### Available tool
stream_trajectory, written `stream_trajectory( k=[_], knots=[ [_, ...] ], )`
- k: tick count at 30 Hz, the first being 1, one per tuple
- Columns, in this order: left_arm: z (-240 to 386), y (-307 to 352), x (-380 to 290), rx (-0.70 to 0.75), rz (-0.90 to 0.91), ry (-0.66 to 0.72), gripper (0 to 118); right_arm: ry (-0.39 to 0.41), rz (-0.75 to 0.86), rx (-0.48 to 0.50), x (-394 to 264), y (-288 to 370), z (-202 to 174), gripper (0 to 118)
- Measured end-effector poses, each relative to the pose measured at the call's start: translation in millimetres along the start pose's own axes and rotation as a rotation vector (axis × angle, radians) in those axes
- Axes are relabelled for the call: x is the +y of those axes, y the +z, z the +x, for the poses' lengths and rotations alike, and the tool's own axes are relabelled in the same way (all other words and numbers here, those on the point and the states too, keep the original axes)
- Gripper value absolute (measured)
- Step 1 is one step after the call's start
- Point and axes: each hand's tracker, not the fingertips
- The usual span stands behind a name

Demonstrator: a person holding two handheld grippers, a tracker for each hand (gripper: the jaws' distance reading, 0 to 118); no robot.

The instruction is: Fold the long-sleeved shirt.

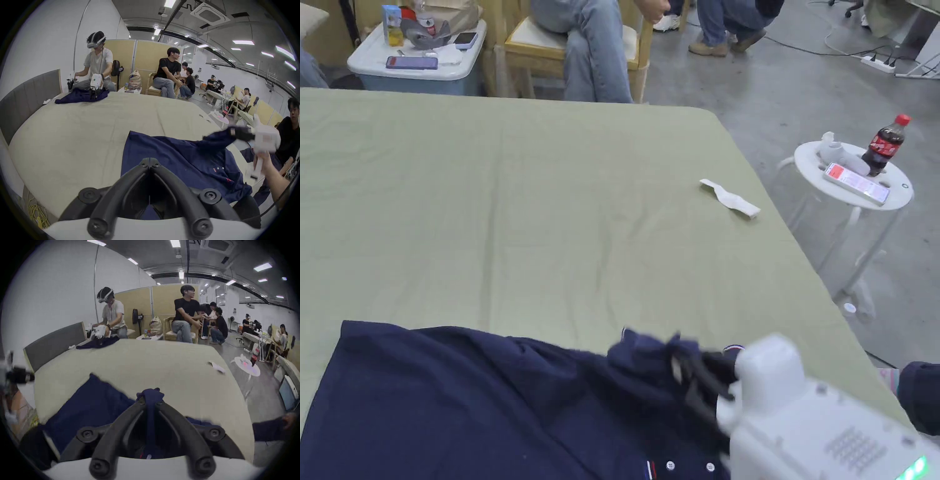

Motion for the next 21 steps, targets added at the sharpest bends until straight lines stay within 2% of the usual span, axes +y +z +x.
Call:
stream_trajectory(
  k=[2, 4, 6, 8, 12, 15, 16, 17, 18, 19, 20, 21],
  knots=[
    [5, 4, -4, -0.007, -0.006, -0.015, 0, 0.041, -0.099, -0.002, -39, 15, -22, 37],
    [13, 7, -10, -0.012, -0.025, -0.024, 0, -0.022, -0.152, -0.001, -64, 26, -36, 59],
    [16, 8, -14, -0.021, -0.037, -0.036, 0, -0.148, -0.135, -0.021, -71, 44, -40, 64],
    [21, 10, -17, -0.019, -0.042, -0.047, 0, -0.258, -0.004, -0.040, -61, 68, -33, 75],
    [21, 12, -19, -0.020, -0.032, -0.049, 0, -0.272, 0.193, -0.153, -13, 111, -7, 78],
    [19, 12, -17, -0.022, -0.008, -0.035, 0, -0.287, 0.220, -0.260, 18, 128, 9, 77],
    [18, 11, -16, -0.014, 0.000, -0.031, 0, -0.279, 0.217, -0.264, 22, 128, 13, 66],
    [17, 11, -16, -0.007, 0.016, -0.026, 0, -0.256, 0.219, -0.281, 24, 129, 12, 46],
    [16, 10, -16, -0.003, 0.021, -0.021, 0, -0.223, 0.204, -0.316, 25, 127, 9, 17],
    [4, 5, -20, -0.002, 0.024, -0.017, 0, -0.204, 0.188, -0.367, 20, 125, 3, 1],
    [0, 3, -23, 0.001, 0.027, -0.011, 0, -0.201, 0.139, -0.356, 17, 121, 1, 1],
    [-2, 1, -25, 0.006, 0.024, -0.008, 0, -0.214, 0.101, -0.277, 11, 117, 0, 0]
  ],
)
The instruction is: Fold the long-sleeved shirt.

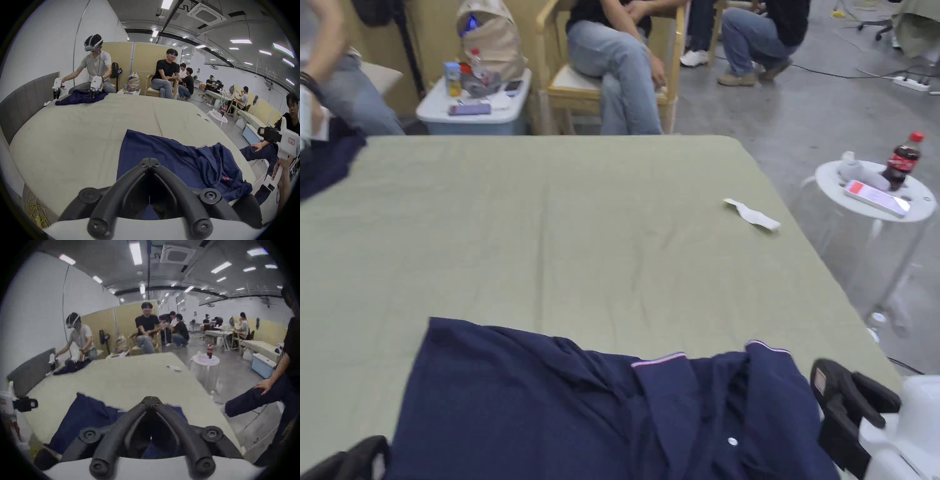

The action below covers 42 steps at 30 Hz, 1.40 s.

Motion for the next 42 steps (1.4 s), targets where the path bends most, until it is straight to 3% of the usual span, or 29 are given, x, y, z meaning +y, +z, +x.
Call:
stream_trajectory(
  k=[2, 10, 11, 12, 13, 14, 15, 20, 24, 26, 27, 28, 29, 30, 31, 34, 38, 42],
  knots=[
    [4, -2, -3, 0.007, -0.016, 0.018, 0, -0.036, -0.017, 0.011, -16, -3, -8, 0],
    [-10, -41, 11, -0.020, -0.066, 0.058, 0, -0.017, -0.109, 0.111, -38, -22, -32, 0],
    [-15, -58, 22, -0.026, -0.066, 0.054, 10, -0.017, -0.112, 0.118, -37, -24, -32, 0],
    [-21, -79, 32, -0.037, -0.069, 0.051, 32, -0.022, -0.116, 0.119, -37, -26, -30, 0],
    [-28, -105, 44, -0.040, -0.074, 0.053, 62, -0.032, -0.123, 0.119, -37, -29, -28, 0],
    [-39, -140, 54, -0.034, -0.079, 0.058, 73, -0.046, -0.133, 0.117, -38, -31, -24, 0],
    [-47, -169, 63, -0.033, -0.102, 0.070, 74, -0.059, -0.142, 0.114, -38, -32, -21, 0],
    [-63, -310, 86, 0.003, -0.308, 0.067, 74, -0.081, -0.210, 0.041, -48, -44, 1, 0],
    [-70, -368, 59, 0.007, -0.474, 0.115, 71, -0.094, -0.262, -0.009, -56, -51, 19, 0],
    [-54, -350, 58, 0.032, -0.291, -0.050, 69, -0.111, -0.286, -0.030, -60, -56, 29, 0],
    [-48, -354, 53, 0.097, -0.382, -0.073, 60, -0.113, -0.296, -0.043, -62, -57, 33, 0],
    [-44, -346, 56, 0.127, -0.336, -0.097, 45, -0.113, -0.299, -0.049, -63, -60, 37, 0],
    [-43, -345, 56, 0.110, -0.344, -0.036, 33, -0.115, -0.301, -0.050, -64, -62, 40, 0],
    [-56, -349, 50, 0.149, -0.338, -0.026, 11, -0.120, -0.304, -0.053, -64, -65, 42, 0],
    [-60, -348, 47, 0.142, -0.340, -0.037, 2, -0.132, -0.311, -0.058, -64, -67, 45, 0],
    [-61, -326, 65, 0.097, -0.357, -0.048, 0, -0.158, -0.307, -0.072, -58, -69, 52, 0],
    [-76, -254, 101, 0.068, -0.122, 0.115, 0, -0.145, -0.260, -0.087, -44, -62, 63, 0],
    [-87, -217, 110, 0.116, -0.070, 0.052, 0, -0.119, -0.222, -0.103, -26, -65, 75, 0]
  ],
)
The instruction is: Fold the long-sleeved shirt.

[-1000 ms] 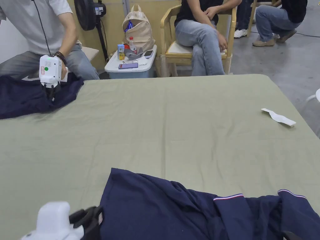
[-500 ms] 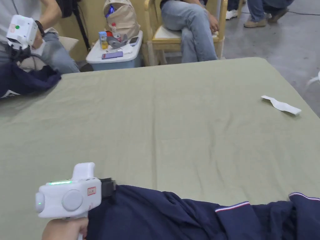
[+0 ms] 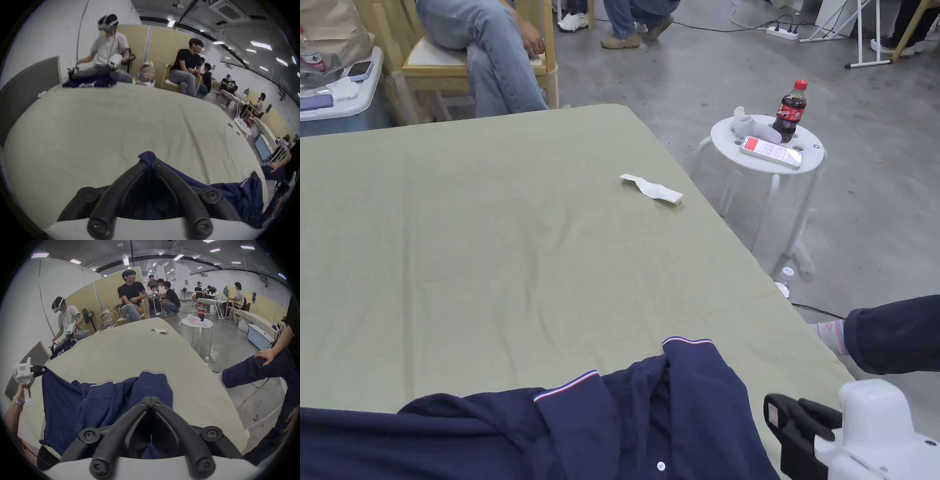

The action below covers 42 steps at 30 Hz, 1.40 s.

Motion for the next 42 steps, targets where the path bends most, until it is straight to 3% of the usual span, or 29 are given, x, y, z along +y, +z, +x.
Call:
stream_trajectory(
  k=[5, 6, 9, 11, 12, 13, 16, 18, 19, 20, 22, 24, 25, 27, 30, 34, 35, 37, 42],
  knots=[
    [-21, -3, -9, 0.044, -0.046, 0.035, 0, 0.062, 0.022, 0.046, 24, -28, 5, 1],
    [-25, -3, -11, 0.042, -0.055, 0.059, 0, 0.062, -0.003, 0.072, 29, -39, 8, 6],
    [-17, 10, -18, 0.071, -0.068, 0.056, 0, 0.049, -0.133, 0.161, 41, -81, 18, 63],
    [-24, 11, -24, 0.089, -0.079, 0.050, 0, -0.024, -0.228, 0.195, 45, -116, 27, 80],
    [-30, 7, -35, 0.100, -0.083, 0.056, 0, -0.066, -0.255, 0.193, 45, -134, 31, 80],
    [-34, 4, -40, 0.103, -0.091, 0.071, 0, -0.081, -0.282, 0.198, 42, -155, 33, 91],
    [-23, 11, -37, 0.108, -0.120, 0.051, 0, -0.092, -0.334, 0.252, 38, -202, 30, 91],
    [-19, 11, -36, 0.100, -0.131, 0.037, 0, -0.113, -0.473, 0.288, 28, -227, 25, 92],
    [-18, 10, -36, 0.099, -0.135, 0.035, 0, -0.053, -0.441, 0.261, 26, -230, 16, 97],
    [-20, 9, -35, 0.094, -0.142, 0.026, 0, 0.013, -0.390, 0.242, 31, -223, 6, 97],
    [-16, 8, -35, 0.093, -0.147, 0.011, 0, 0.061, -0.495, 0.266, 30, -217, -17, 93],
    [-17, 2, -36, 0.084, -0.159, -0.009, 0, 0.376, -0.478, 0.108, 22, -212, -48, 75],
    [-16, 0, -37, 0.083, -0.159, -0.017, 0, 0.415, -0.462, 0.097, 21, -215, -53, 63],
    [-13, 0, -38, 0.077, -0.158, -0.018, 0, 0.226, -0.458, 0.188, 33, -210, -45, 12],
    [-13, 3, -38, 0.062, -0.155, -0.003, 0, 0.252, -0.415, 0.142, 25, -199, -45, 12],
    [-19, 25, -26, 0.036, -0.107, -0.012, 0, 0.029, -0.213, 0.163, 35, -178, -17, 12],
    [-22, 30, -22, 0.020, -0.090, 0.000, 0, 0.015, -0.191, 0.179, 38, -174, -14, 12],
    [-23, 39, -13, -0.013, -0.062, 0.024, 0, 0.071, -0.116, 0.146, 48, -158, -13, 12],
    [-3, 82, -2, -0.038, 0.026, -0.064, 0, -0.008, 0.025, 0.218, 58, -108, -5, 12]
  ],
)
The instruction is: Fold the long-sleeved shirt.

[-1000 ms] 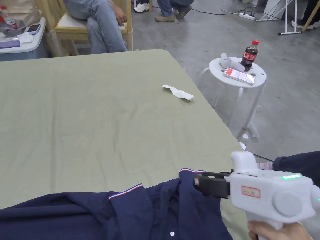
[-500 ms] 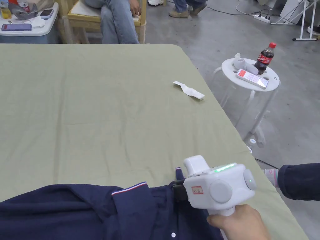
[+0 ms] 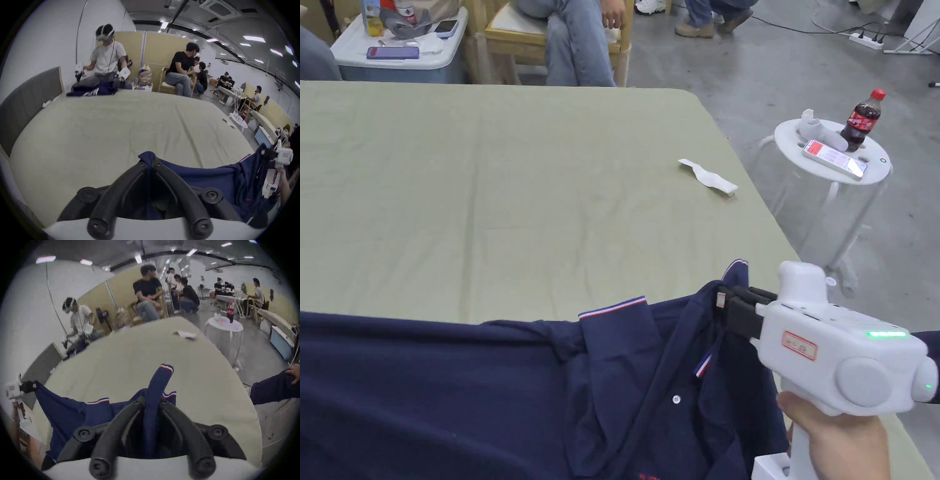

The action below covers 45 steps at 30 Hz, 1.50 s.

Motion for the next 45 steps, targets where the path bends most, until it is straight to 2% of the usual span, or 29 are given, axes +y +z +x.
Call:
stream_trajectory(
  k=[5, 11, 15, 18, 20, 21, 22, 23, 25, 27, 29, 31, 33, 34, 35, 36, 37, 38, 39, 41, 45],
  knots=[
    [9, 66, -23, -0.025, 0.068, -0.043, 0, 0.037, 0.115, 0.021, -15, 78, -10, 12],
    [-6, 129, -99, 0.000, 0.026, -0.017, 0, 0.071, 0.158, 0.041, -66, 167, -17, 12],
    [-20, 152, -165, 0.040, -0.088, 0.102, 0, 0.141, 0.102, 0.009, -117, 218, -23, 12],
    [-16, 153, -210, 0.028, -0.193, 0.101, 0, 0.173, -0.008, -0.030, -157, 235, -21, 12],
    [-8, 148, -230, 0.049, -0.259, 0.046, 0, 0.182, -0.116, -0.055, -177, 230, -17, 22],
    [-6, 145, -236, 0.037, -0.273, 0.044, 1, 0.187, -0.172, -0.076, -184, 226, -14, 33],
    [-6, 141, -238, 0.053, -0.280, 0.047, 7, 0.194, -0.197, -0.119, -186, 224, -14, 50],
    [-7, 140, -235, 0.061, -0.289, 0.049, 18, 0.176, -0.181, -0.163, -185, 225, -15, 61],
    [-13, 149, -225, 0.036, -0.232, 0.106, 55, 0.101, -0.098, -0.176, -172, 244, -13, 68],
    [-7, 167, -206, 0.009, -0.170, 0.175, 57, 0.020, 0.027, -0.155, -151, 271, -13, 79],
    [-9, 191, -187, -0.040, -0.079, 0.232, 57, -0.012, 0.168, -0.124, -123, 297, -22, 80],
    [-21, 207, -172, -0.096, 0.016, 0.229, 57, -0.039, 0.299, -0.074, -96, 314, -39, 82],
    [-16, 222, -153, -0.059, 0.078, 0.208, 57, -0.037, 0.361, 0.020, -75, 315, -60, 82],
    [-20, 225, -151, 0.001, 0.100, 0.202, 55, -0.021, 0.352, 0.043, -66, 311, -73, 81],
    [-19, 229, -146, 0.042, 0.104, 0.196, 47, 0.012, 0.324, 0.059, -61, 304, -85, 71],
    [-18, 231, -139, 0.046, 0.102, 0.182, 24, 0.075, 0.285, 0.083, -56, 293, -100, 53],
    [-19, 230, -135, 0.036, 0.093, 0.170, 0, 0.144, 0.275, 0.090, -57, 280, -116, 17],
    [-6, 235, -132, 0.017, 0.103, 0.157, 0, 0.188, 0.275, 0.063, -63, 266, -133, 2],
    [-3, 235, -131, -0.025, 0.108, 0.132, 0, 0.212, 0.261, 0.065, -69, 253, -149, 2],
    [1, 228, -131, -0.029, 0.049, 0.091, 0, 0.261, 0.141, 0.162, -81, 227, -175, 1],
    [-25, 212, -151, -0.040, -0.016, 0.123, 0, 0.222, -0.001, 0.287, -119, 192, -210, 1]
  ],
)
